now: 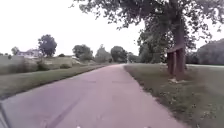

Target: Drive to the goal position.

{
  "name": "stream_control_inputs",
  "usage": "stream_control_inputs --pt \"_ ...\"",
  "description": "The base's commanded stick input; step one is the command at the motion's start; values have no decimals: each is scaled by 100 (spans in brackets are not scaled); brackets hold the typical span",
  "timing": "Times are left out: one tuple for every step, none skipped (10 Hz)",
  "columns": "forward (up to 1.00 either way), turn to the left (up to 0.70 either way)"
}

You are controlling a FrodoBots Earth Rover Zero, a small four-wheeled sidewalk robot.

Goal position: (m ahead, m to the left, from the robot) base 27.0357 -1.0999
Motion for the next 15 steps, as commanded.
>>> stream_control_inputs --pt "70 0" --pt "70 0" --pt "70 0" --pt "70 0" --pt "70 0" --pt "70 0" --pt "70 0" --pt "70 0" --pt "70 0" --pt "70 0" --pt "70 0" --pt "70 0" --pt "70 0" --pt "70 0" --pt "70 0"
